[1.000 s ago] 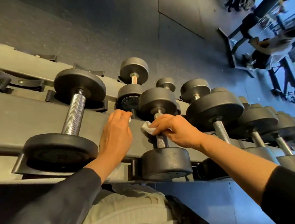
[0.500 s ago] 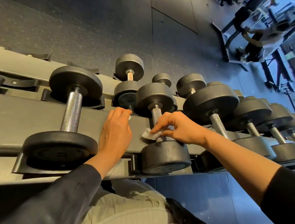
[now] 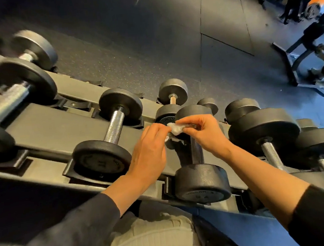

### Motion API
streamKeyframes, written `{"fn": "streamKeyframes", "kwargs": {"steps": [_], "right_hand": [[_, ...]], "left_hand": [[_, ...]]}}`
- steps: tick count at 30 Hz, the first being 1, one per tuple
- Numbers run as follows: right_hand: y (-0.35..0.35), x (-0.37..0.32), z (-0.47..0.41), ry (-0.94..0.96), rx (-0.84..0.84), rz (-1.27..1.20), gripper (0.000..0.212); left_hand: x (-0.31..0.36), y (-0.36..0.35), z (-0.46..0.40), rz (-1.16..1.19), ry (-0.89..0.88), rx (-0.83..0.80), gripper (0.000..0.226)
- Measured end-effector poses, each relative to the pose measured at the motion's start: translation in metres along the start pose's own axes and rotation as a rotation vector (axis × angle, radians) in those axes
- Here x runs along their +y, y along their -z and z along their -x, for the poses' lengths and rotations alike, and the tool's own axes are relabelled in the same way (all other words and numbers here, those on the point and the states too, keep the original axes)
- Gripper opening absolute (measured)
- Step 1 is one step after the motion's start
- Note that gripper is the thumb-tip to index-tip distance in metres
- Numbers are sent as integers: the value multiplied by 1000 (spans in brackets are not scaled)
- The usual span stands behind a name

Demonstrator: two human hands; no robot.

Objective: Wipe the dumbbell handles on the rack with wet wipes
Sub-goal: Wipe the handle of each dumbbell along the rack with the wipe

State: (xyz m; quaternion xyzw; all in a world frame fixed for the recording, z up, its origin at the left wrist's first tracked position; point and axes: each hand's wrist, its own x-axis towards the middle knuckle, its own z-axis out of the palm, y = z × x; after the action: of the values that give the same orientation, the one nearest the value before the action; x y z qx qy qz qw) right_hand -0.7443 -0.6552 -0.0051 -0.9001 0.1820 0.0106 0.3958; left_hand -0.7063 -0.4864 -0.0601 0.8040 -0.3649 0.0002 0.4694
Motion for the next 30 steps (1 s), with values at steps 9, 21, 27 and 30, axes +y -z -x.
{"fn": "streamKeyframes", "kwargs": {"steps": [9,21,27,30], "right_hand": [[-68,-43,-46,184,-114,18,21],[-110,-47,-60,102,-43,-192,22],[-119,-38,-56,110,-189,-279,18],[-119,-40,-46,152,-256,-279,17]], "left_hand": [[1,81,0,-407,81,82,34],[-15,82,14,-590,331,214,39],[-14,79,12,-587,339,249,39],[-15,79,13,-584,344,253,38]]}}
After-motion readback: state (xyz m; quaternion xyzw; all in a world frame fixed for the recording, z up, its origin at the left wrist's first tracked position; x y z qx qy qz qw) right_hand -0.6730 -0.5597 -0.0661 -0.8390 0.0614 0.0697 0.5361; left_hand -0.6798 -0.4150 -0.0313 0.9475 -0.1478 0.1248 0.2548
